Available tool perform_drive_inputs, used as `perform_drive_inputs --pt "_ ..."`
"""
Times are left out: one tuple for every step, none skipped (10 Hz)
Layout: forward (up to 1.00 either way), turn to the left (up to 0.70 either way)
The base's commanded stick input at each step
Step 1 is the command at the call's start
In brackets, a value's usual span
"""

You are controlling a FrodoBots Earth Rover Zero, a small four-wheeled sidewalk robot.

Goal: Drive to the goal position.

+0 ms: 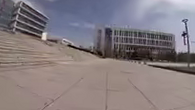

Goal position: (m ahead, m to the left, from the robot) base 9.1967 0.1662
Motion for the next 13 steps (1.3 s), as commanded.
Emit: perform_drive_inputs --pt "0.70 0.00" --pt "0.70 0.00" --pt "0.70 0.00" --pt "0.70 0.00" --pt "0.70 0.00" --pt "0.70 0.00" --pt "0.70 0.00" --pt "0.70 0.00" --pt "0.70 0.00" --pt "0.70 0.00" --pt "0.70 0.00" --pt "0.70 0.00" --pt "0.70 0.00"
